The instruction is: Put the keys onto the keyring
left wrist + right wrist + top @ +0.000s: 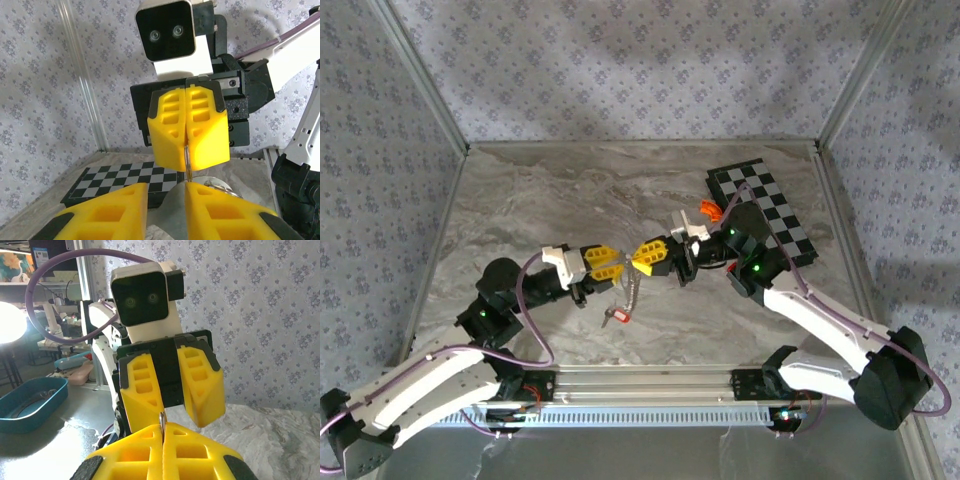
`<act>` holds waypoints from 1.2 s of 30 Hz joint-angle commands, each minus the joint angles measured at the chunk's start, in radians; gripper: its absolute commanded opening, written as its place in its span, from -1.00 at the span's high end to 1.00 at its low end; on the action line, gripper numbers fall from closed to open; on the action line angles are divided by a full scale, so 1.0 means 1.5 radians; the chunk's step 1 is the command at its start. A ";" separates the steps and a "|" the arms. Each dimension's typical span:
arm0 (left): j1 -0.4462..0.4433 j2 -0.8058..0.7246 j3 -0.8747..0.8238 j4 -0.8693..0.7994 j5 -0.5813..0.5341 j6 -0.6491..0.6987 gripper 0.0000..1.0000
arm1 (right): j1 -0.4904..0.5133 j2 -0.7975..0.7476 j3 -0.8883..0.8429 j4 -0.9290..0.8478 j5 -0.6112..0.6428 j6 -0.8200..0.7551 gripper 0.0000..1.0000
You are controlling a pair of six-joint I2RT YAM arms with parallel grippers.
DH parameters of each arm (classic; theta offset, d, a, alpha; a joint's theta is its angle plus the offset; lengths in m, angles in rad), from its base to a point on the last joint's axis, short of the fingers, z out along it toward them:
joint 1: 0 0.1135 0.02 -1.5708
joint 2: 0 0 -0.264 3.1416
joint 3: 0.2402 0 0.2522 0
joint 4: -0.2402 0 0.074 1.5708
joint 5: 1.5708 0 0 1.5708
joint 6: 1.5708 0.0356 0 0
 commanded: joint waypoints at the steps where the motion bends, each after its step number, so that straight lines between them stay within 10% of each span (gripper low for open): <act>1: -0.008 0.000 0.023 0.023 0.003 -0.003 0.50 | 0.004 -0.017 -0.006 -0.004 0.006 -0.020 1.00; 36: -0.017 0.032 0.046 0.003 0.027 0.014 0.85 | 0.002 -0.020 -0.011 -0.023 0.016 -0.040 1.00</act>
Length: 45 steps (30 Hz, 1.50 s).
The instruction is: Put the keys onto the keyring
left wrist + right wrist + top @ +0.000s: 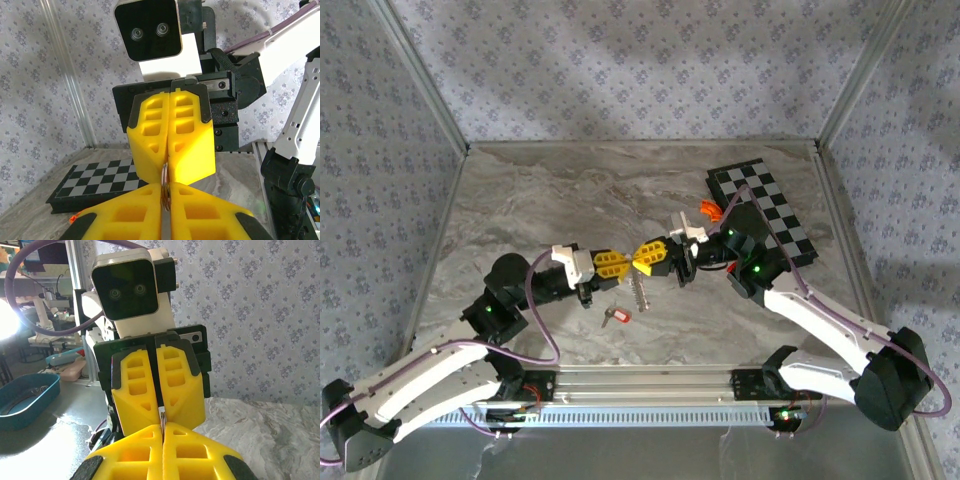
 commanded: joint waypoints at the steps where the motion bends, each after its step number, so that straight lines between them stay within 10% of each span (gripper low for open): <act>1: -0.004 -0.003 0.027 0.007 0.009 0.008 0.91 | 0.002 -0.015 -0.003 0.001 -0.002 -0.011 1.00; 8: -0.005 -0.012 0.044 -0.059 -0.008 0.041 1.00 | 0.007 -0.030 -0.001 -0.065 0.048 -0.050 0.99; 12: -0.005 -0.007 0.090 -0.179 -0.046 0.096 1.00 | 0.037 -0.070 0.008 -0.210 0.168 -0.135 0.36; 16: -0.005 0.016 0.138 -0.283 -0.064 0.144 1.00 | 0.072 -0.101 0.018 -0.310 0.294 -0.180 0.14; 45: -0.069 0.099 0.233 -0.474 -0.088 0.234 1.00 | 0.154 -0.109 0.046 -0.450 0.396 -0.256 0.47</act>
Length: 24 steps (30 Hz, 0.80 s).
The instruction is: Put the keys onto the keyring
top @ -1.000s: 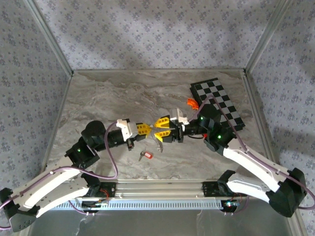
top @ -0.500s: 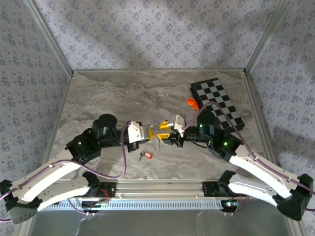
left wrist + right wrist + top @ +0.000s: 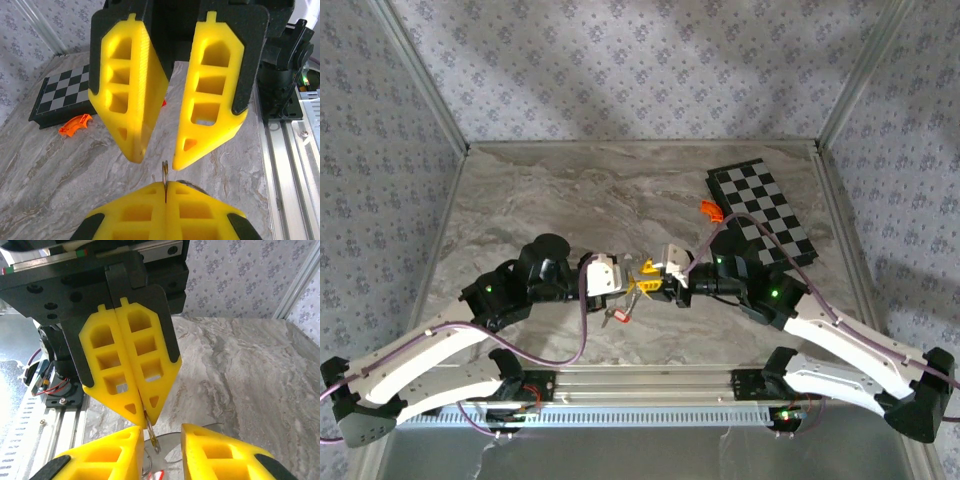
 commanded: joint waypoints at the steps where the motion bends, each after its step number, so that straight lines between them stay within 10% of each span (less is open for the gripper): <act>1: -0.006 -0.006 0.028 0.010 -0.002 0.012 1.00 | 0.008 0.010 0.028 -0.021 -0.004 -0.018 0.47; 18: -0.017 -0.017 0.011 0.042 0.031 0.005 0.97 | 0.007 0.005 0.024 -0.002 0.037 -0.017 1.00; 24: -0.016 -0.093 -0.072 0.165 0.030 -0.057 0.35 | -0.035 -0.040 -0.026 0.130 -0.081 0.079 1.00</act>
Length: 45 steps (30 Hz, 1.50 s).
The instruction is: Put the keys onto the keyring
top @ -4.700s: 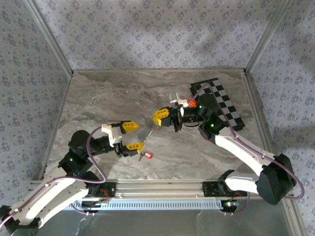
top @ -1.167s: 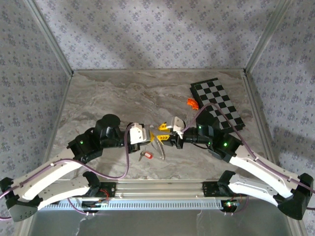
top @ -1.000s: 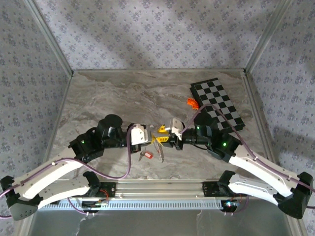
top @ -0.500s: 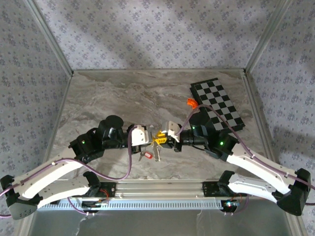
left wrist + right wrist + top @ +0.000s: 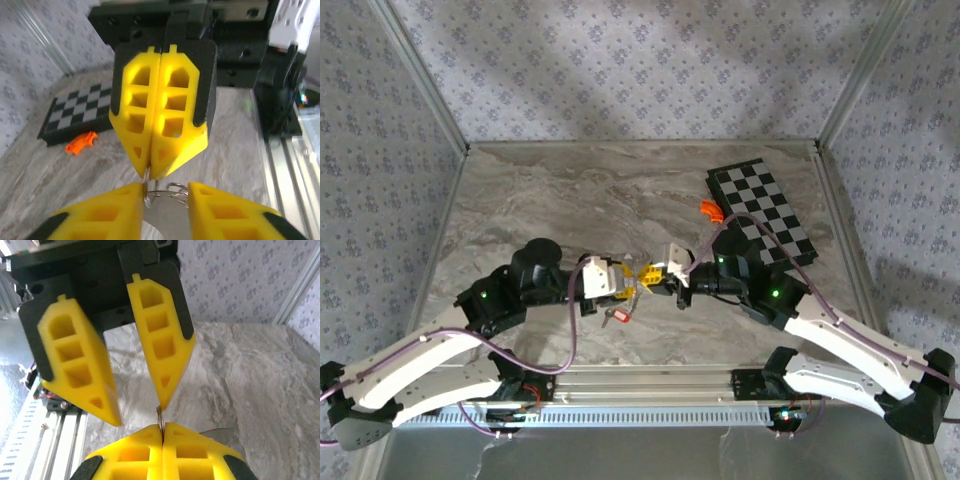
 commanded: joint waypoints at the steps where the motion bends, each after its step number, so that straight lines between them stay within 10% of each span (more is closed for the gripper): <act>1: -0.007 -0.056 -0.050 0.117 0.019 -0.048 0.32 | -0.025 -0.029 -0.022 0.122 -0.076 0.080 1.00; 11: -0.007 -0.107 -0.159 0.356 0.033 -0.169 0.30 | -0.083 -0.021 -0.093 0.433 -0.213 0.299 1.00; 45: -0.007 -0.048 -0.174 0.526 0.037 -0.217 0.73 | -0.075 0.000 -0.113 0.471 -0.237 0.306 1.00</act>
